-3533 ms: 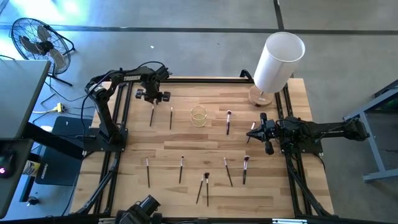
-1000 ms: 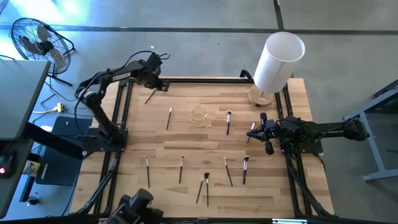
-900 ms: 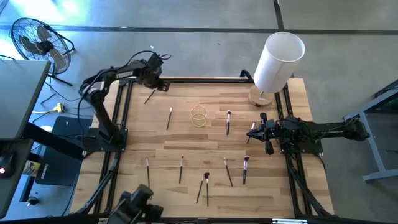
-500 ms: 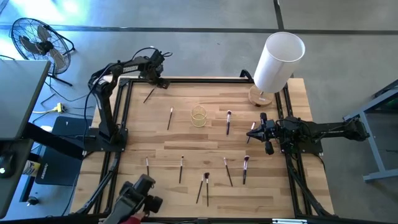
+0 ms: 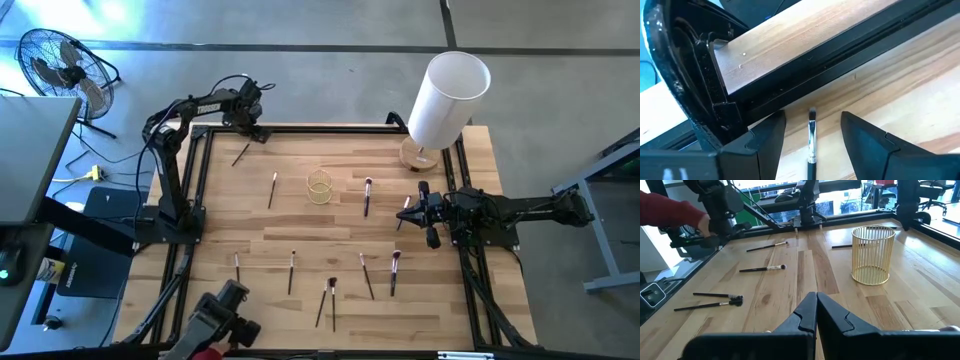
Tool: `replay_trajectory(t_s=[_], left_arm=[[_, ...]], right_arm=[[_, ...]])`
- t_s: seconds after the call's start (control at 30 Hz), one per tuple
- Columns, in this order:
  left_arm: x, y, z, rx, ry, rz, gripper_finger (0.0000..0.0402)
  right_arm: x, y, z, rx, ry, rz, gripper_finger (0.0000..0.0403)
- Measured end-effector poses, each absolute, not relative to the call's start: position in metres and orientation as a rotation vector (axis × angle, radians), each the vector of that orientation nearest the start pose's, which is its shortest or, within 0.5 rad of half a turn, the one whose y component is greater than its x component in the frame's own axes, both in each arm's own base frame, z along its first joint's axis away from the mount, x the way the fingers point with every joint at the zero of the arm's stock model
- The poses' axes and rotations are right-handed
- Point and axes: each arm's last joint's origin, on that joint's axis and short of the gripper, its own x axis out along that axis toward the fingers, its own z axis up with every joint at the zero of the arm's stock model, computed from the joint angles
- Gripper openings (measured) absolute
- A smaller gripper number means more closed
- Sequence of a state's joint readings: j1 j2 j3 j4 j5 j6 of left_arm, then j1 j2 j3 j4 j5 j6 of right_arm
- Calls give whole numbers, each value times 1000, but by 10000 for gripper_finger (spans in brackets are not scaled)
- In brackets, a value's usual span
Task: Put items in baskets/containers
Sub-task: Put the black eyeshadow brush into the gold container
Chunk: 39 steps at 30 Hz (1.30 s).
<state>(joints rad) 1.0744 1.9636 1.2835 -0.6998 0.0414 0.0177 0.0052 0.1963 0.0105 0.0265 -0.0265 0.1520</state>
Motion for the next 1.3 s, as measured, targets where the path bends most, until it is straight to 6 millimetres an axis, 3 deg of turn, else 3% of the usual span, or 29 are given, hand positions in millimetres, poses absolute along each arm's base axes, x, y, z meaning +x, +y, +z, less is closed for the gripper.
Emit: replay_trajectory(t_s=[0.4,0.8,1.13,1.3], left_arm=[[178,324,144,-747,1193,828,185],[178,324,144,-776,1177,844,70],[179,326,144,-779,1148,857,9],[179,325,144,-794,1146,856,2]], right_arm=[[108,1,153,153,161,20,5],[108,1,153,153,161,20,5],[108,1,153,153,161,20,5],[108,1,153,153,161,20,5]])
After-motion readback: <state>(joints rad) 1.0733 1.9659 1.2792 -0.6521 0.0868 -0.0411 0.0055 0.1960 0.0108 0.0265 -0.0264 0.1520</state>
